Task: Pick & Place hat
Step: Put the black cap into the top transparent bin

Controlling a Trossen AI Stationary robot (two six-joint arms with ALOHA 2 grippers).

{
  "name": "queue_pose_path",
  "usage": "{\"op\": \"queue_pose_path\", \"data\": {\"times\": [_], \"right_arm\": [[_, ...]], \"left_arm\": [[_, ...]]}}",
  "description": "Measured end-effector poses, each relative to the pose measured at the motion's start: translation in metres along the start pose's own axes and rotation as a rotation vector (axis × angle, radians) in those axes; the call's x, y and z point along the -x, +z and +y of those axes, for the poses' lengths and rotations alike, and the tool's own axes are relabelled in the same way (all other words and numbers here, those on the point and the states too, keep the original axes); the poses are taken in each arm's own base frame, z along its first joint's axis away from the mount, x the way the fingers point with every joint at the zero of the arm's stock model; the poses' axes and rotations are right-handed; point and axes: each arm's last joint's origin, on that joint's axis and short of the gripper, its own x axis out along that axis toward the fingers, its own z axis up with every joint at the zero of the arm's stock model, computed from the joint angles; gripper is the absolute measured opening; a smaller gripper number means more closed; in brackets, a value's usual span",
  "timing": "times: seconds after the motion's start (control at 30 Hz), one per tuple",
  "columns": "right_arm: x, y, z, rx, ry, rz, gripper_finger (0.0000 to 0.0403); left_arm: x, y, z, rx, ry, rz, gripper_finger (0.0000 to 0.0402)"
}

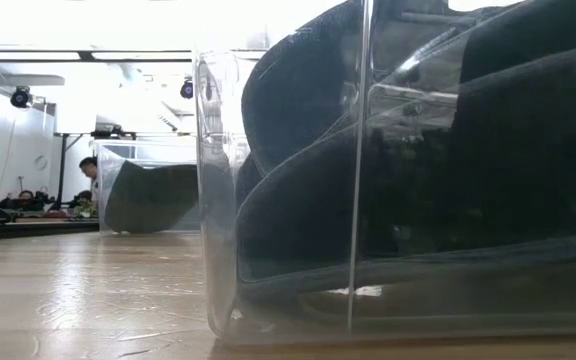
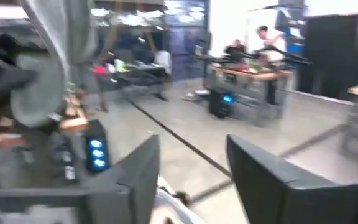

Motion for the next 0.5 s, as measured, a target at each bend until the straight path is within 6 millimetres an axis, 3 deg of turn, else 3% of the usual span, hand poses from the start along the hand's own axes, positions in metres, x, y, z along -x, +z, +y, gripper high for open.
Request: {"op": "queue_pose_path", "data": {"times": [0.23,0.5], "right_arm": [[0.023,0.0,-0.009,0.1,-0.078,0.108,0.0272],[0.04,0.0,-0.014,0.16,-0.075,0.178,0.031]], "left_arm": [[0.005,0.011,0.005,0.042,0.133,-0.095,0.0004],[0.006,-0.006,0.022,0.137,0.386,-0.183,0.0004]]}}
